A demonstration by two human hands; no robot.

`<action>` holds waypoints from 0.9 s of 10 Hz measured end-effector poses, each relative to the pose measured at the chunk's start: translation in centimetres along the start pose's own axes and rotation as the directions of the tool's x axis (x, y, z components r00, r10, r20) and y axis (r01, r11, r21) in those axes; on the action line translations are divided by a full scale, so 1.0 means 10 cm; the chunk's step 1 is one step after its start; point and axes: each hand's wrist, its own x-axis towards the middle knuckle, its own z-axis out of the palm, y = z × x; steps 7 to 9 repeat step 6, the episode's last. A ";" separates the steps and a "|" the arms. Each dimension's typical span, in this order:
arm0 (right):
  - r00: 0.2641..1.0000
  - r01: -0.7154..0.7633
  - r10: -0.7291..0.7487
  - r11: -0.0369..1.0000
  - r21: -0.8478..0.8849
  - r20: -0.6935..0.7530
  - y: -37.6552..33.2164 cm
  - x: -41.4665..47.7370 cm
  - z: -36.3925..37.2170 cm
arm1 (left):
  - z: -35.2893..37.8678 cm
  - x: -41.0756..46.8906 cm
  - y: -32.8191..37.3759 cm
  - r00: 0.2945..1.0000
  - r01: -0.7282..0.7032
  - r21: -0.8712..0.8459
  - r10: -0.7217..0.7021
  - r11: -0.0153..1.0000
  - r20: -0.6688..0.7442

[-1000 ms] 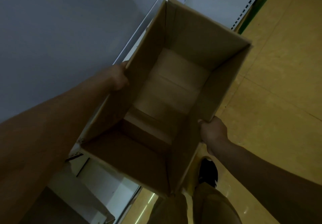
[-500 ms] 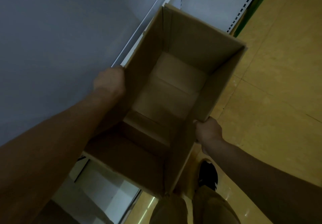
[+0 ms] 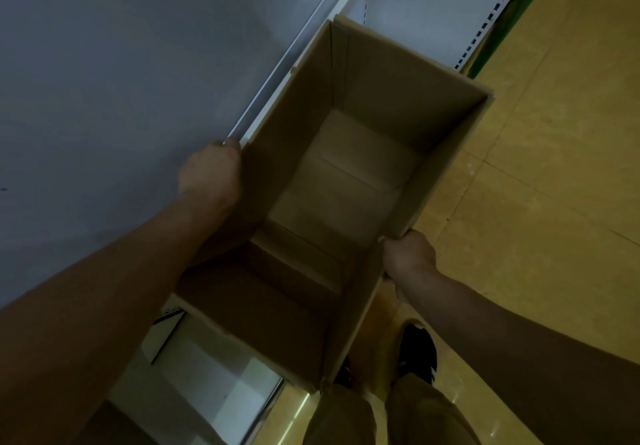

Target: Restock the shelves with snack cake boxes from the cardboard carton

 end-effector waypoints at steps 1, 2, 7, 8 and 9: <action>1.000 0.003 -0.003 1.000 0.004 0.019 0.01 0.00 0.00 | 0.02 0.03 -0.03 1.000 -0.001 -0.015 0.001 1.000 -0.004; 0.998 -0.031 0.029 0.999 0.032 0.057 0.04 0.01 -0.02 | 0.02 0.03 -0.02 1.000 0.015 -0.016 -0.015 1.000 -0.010; 0.958 -0.102 0.081 0.993 0.063 0.274 0.18 -0.44 -0.32 | -0.16 -0.58 0.28 0.999 -0.034 -0.333 0.020 0.942 -0.043; 0.958 -0.102 0.081 0.993 0.063 0.274 0.18 -0.44 -0.32 | -0.16 -0.58 0.28 0.999 -0.034 -0.333 0.020 0.942 -0.043; 0.958 -0.102 0.081 0.993 0.063 0.274 0.18 -0.44 -0.32 | -0.16 -0.58 0.28 0.999 -0.034 -0.333 0.020 0.942 -0.043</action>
